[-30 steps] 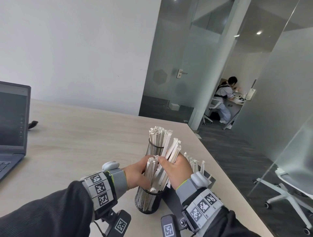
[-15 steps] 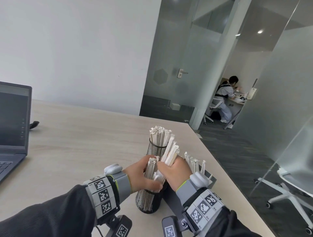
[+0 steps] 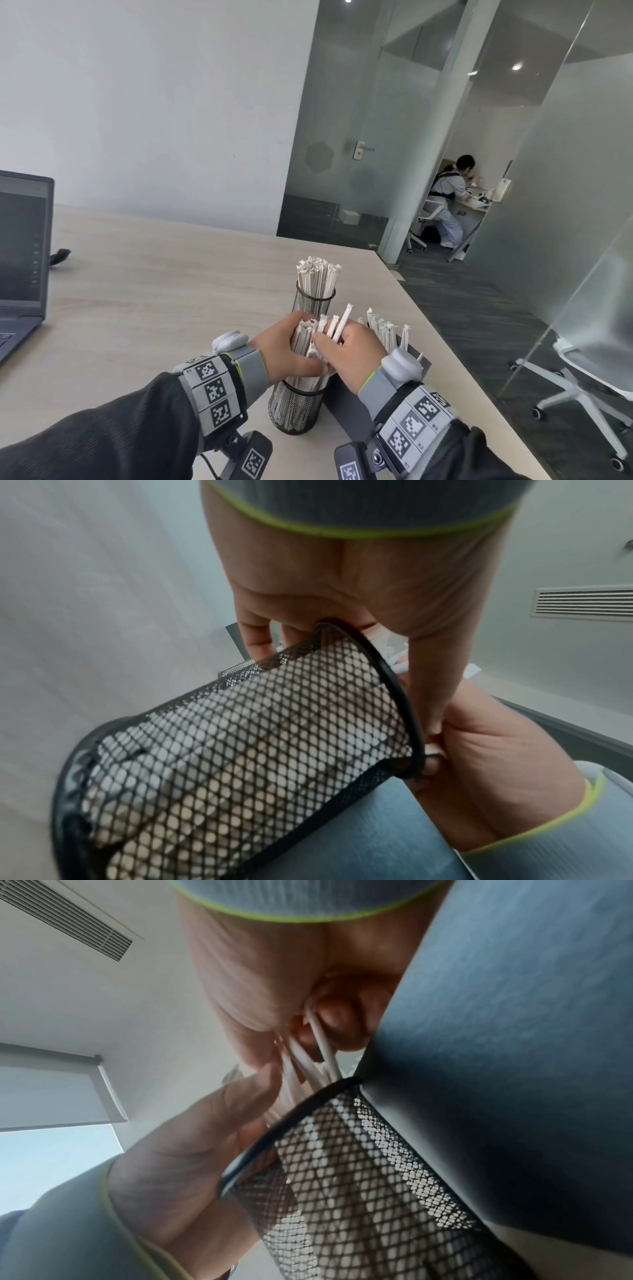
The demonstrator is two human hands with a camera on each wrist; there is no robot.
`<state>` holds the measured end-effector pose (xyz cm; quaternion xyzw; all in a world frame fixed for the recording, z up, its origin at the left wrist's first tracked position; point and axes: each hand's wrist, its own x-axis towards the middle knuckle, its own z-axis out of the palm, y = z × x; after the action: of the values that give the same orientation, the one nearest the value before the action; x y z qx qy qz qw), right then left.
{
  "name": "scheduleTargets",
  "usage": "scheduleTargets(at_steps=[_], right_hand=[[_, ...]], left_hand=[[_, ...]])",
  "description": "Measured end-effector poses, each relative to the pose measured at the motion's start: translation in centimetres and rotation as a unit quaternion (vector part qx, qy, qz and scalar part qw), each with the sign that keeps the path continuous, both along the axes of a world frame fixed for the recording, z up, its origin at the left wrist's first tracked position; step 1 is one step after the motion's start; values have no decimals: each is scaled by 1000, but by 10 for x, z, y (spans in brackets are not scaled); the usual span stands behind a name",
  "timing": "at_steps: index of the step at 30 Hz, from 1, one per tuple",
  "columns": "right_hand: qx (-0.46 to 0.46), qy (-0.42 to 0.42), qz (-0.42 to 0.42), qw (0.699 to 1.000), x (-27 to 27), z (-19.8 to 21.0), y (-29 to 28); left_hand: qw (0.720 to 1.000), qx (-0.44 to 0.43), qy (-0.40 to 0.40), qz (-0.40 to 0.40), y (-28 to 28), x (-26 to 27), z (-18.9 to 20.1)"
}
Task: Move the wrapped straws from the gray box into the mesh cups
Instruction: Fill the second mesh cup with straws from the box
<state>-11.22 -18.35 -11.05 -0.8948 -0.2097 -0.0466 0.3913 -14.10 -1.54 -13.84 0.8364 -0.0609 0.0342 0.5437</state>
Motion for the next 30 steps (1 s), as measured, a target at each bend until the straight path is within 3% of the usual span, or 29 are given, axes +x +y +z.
scheduleTargets(at_steps=[3, 9, 13, 17, 21, 25, 30], right_hand=[[-4, -3, 5, 1000, -1, 3, 0], [138, 23, 67, 988, -7, 13, 6], [176, 10, 64, 982, -5, 12, 4], [159, -27, -31, 986, 10, 7, -20], [133, -33, -138, 981, 27, 6, -51], [88, -6, -165, 982, 32, 11, -69], [-35, -21, -174, 984, 35, 8, -78]], left_hand=[[1000, 15, -1, -3, 0, 1, 1], [999, 52, -10, 15, -8, 5, 2], [997, 60, -12, 41, -11, 8, 3], [995, 46, -15, 83, -7, 9, 0], [991, -33, -24, 130, -3, 14, 2], [991, -30, -24, 127, -1, 16, 5], [993, 13, 16, 120, -1, 20, -3]])
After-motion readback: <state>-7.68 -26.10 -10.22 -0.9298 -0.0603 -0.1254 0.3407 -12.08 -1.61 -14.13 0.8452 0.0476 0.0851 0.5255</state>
